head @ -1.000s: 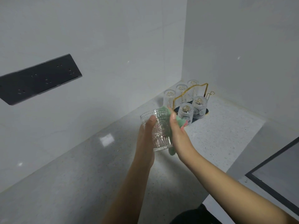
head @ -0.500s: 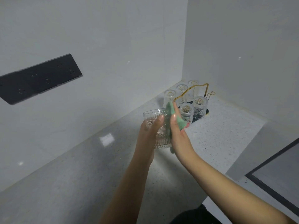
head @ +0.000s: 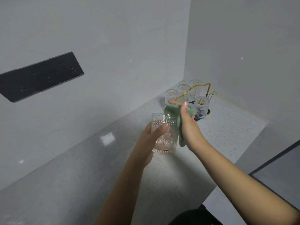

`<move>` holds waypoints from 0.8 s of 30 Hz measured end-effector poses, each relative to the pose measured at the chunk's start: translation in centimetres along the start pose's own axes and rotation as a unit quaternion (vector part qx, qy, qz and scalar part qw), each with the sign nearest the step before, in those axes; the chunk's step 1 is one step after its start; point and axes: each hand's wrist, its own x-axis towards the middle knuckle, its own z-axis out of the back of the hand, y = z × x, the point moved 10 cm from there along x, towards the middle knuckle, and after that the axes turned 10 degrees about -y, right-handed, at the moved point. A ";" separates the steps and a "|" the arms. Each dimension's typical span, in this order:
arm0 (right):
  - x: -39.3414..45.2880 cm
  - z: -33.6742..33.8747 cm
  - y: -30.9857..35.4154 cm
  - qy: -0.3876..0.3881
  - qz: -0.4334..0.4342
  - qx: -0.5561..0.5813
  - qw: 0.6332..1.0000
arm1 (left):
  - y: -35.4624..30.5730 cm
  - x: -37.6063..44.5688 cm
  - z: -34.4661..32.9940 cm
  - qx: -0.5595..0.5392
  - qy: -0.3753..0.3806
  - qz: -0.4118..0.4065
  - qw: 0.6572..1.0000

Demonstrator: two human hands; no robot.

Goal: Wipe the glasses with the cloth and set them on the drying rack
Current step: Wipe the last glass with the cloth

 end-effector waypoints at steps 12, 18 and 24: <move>-5.2 -3.2 -1.5 0.516 -0.087 -0.184 0.832 | 1.8 -0.7 0.3 0.158 0.124 0.113 0.973; -6.3 -3.6 -4.1 0.578 -0.097 -0.198 0.785 | 2.0 -2.4 -2.9 0.126 0.259 0.163 0.944; -4.3 -3.1 -4.9 0.492 -0.200 -0.001 0.847 | 1.4 -1.3 -2.6 0.051 0.200 0.112 0.972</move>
